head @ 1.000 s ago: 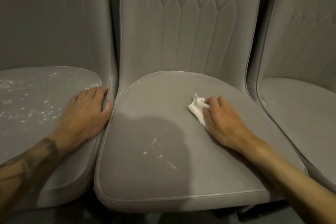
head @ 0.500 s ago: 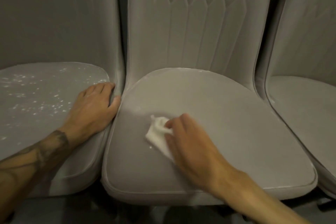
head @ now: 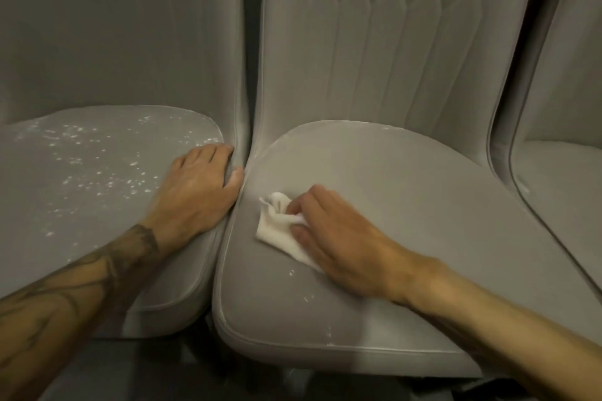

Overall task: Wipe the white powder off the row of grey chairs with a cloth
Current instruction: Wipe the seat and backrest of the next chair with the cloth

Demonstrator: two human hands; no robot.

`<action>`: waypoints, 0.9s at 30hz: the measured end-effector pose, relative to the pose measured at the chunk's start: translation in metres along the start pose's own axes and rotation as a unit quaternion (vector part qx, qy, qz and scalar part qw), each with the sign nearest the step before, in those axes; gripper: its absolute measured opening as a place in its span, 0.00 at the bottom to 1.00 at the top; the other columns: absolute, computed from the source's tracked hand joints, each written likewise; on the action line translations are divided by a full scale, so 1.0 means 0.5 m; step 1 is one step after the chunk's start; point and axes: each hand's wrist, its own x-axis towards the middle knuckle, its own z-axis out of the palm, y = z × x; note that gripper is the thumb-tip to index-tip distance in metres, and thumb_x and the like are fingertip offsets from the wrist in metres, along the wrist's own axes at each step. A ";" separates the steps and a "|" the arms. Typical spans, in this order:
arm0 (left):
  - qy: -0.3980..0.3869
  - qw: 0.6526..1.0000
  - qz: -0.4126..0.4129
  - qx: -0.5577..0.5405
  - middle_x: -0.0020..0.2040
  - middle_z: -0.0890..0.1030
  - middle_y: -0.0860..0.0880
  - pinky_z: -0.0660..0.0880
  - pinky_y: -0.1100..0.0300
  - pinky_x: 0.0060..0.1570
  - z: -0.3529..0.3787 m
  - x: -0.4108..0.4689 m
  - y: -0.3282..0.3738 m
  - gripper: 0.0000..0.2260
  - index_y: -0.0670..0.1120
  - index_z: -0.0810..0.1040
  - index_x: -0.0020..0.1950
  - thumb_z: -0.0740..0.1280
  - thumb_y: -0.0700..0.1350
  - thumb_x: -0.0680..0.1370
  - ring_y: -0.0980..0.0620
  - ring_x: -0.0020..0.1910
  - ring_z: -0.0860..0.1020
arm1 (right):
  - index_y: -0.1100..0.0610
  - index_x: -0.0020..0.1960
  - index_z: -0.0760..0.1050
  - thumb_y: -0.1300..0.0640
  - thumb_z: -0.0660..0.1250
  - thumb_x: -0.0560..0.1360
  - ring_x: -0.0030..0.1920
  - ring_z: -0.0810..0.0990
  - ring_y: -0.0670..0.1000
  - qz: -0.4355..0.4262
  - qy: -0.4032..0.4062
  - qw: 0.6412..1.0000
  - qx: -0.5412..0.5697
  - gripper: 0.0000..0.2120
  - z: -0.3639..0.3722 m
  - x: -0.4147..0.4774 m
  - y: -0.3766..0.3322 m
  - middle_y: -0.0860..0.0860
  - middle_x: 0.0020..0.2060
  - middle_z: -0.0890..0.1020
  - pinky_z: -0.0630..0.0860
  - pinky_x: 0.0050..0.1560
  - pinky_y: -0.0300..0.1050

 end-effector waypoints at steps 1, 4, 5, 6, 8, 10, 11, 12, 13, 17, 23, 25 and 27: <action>0.005 1.000 0.002 -0.001 0.73 0.74 0.45 0.64 0.46 0.72 0.000 0.000 0.000 0.22 0.48 0.68 0.76 0.57 0.55 0.85 0.44 0.71 0.71 | 0.55 0.62 0.70 0.49 0.53 0.83 0.50 0.71 0.55 -0.006 -0.001 1.000 -0.008 0.14 -0.003 0.008 0.017 0.53 0.55 0.73 0.69 0.54 0.49; 0.013 1.000 0.005 -0.004 0.72 0.74 0.46 0.65 0.47 0.71 0.000 -0.003 0.000 0.21 0.48 0.69 0.75 0.57 0.54 0.85 0.44 0.70 0.71 | 0.58 0.61 0.70 0.48 0.53 0.82 0.52 0.73 0.60 0.074 0.016 0.996 -0.048 0.16 -0.001 0.085 0.112 0.57 0.54 0.73 0.70 0.56 0.56; 0.015 1.000 0.009 -0.002 0.71 0.75 0.46 0.65 0.47 0.70 0.001 -0.003 0.000 0.20 0.47 0.69 0.75 0.58 0.54 0.85 0.44 0.69 0.72 | 0.59 0.60 0.70 0.49 0.54 0.83 0.52 0.73 0.62 0.108 0.019 0.993 -0.050 0.15 0.005 0.112 0.135 0.58 0.54 0.73 0.70 0.55 0.58; 0.016 1.000 0.012 0.001 0.71 0.75 0.45 0.65 0.47 0.70 0.001 -0.004 0.000 0.20 0.47 0.70 0.75 0.58 0.53 0.85 0.44 0.69 0.72 | 0.60 0.60 0.70 0.51 0.55 0.83 0.52 0.73 0.63 0.134 0.023 0.989 -0.050 0.14 0.015 0.135 0.144 0.59 0.54 0.73 0.70 0.55 0.58; 0.020 1.000 0.015 0.004 0.70 0.75 0.45 0.66 0.47 0.70 0.003 -0.004 0.000 0.20 0.46 0.70 0.75 0.58 0.52 0.85 0.43 0.68 0.73 | 0.60 0.59 0.70 0.52 0.56 0.83 0.51 0.73 0.63 0.117 0.034 0.991 -0.052 0.12 0.040 0.154 0.123 0.60 0.53 0.73 0.70 0.55 0.58; 0.022 1.000 0.018 0.009 0.69 0.76 0.44 0.67 0.45 0.69 0.003 -0.005 0.001 0.19 0.45 0.71 0.74 0.59 0.50 0.85 0.42 0.67 0.73 | 0.59 0.59 0.71 0.52 0.56 0.82 0.50 0.72 0.60 0.046 0.037 0.997 -0.039 0.12 0.050 0.136 0.081 0.58 0.53 0.73 0.70 0.53 0.55; 0.025 0.999 0.023 0.013 0.69 0.76 0.43 0.68 0.45 0.68 0.003 -0.006 0.000 0.18 0.44 0.71 0.74 0.59 0.50 0.85 0.41 0.67 0.74 | 0.58 0.60 0.71 0.52 0.57 0.82 0.49 0.72 0.58 0.013 0.031 0.999 -0.021 0.12 0.047 0.123 0.066 0.57 0.53 0.73 0.70 0.53 0.53; 0.032 0.999 0.031 0.019 0.68 0.77 0.43 0.69 0.44 0.67 0.004 -0.007 -0.001 0.18 0.44 0.72 0.73 0.60 0.49 0.85 0.41 0.66 0.74 | 0.57 0.61 0.70 0.52 0.57 0.83 0.50 0.72 0.56 -0.004 0.017 1.000 -0.008 0.12 0.041 0.118 0.067 0.56 0.54 0.73 0.69 0.53 0.51; 0.039 0.998 0.039 0.023 0.68 0.77 0.42 0.70 0.44 0.66 0.003 -0.009 -0.003 0.17 0.43 0.72 0.72 0.60 0.48 0.85 0.41 0.65 0.75 | 0.56 0.62 0.70 0.51 0.56 0.83 0.51 0.72 0.56 -0.011 0.009 1.000 -0.015 0.12 0.036 0.126 0.080 0.55 0.55 0.73 0.69 0.54 0.51; 0.053 0.996 0.068 0.037 0.64 0.79 0.39 0.74 0.42 0.61 -0.001 -0.015 -0.003 0.15 0.40 0.74 0.69 0.62 0.41 0.83 0.38 0.60 0.78 | 0.59 0.63 0.69 0.51 0.55 0.83 0.56 0.72 0.61 0.105 0.006 0.993 -0.048 0.14 0.032 0.222 0.155 0.59 0.58 0.73 0.69 0.59 0.57; 0.060 0.997 0.047 0.020 0.63 0.78 0.44 0.70 0.46 0.63 0.006 -0.008 -0.011 0.16 0.45 0.73 0.69 0.56 0.46 0.83 0.42 0.60 0.77 | 0.57 0.62 0.70 0.50 0.56 0.82 0.53 0.72 0.59 0.028 0.008 0.999 -0.018 0.14 0.060 0.203 0.093 0.57 0.55 0.72 0.70 0.58 0.56; 0.056 0.997 0.042 0.014 0.63 0.78 0.44 0.70 0.46 0.63 0.007 -0.007 -0.011 0.17 0.45 0.74 0.69 0.56 0.46 0.83 0.42 0.60 0.76 | 0.55 0.63 0.69 0.50 0.55 0.82 0.53 0.72 0.56 -0.030 -0.021 0.999 -0.011 0.14 0.052 0.169 0.086 0.54 0.56 0.72 0.69 0.58 0.50; 0.051 0.998 0.035 -0.002 0.64 0.78 0.45 0.69 0.47 0.64 0.007 -0.006 -0.012 0.16 0.46 0.74 0.70 0.57 0.44 0.83 0.42 0.62 0.75 | 0.56 0.64 0.70 0.48 0.54 0.82 0.55 0.73 0.58 -0.018 -0.024 0.999 -0.036 0.16 0.045 0.183 0.108 0.55 0.57 0.73 0.70 0.60 0.53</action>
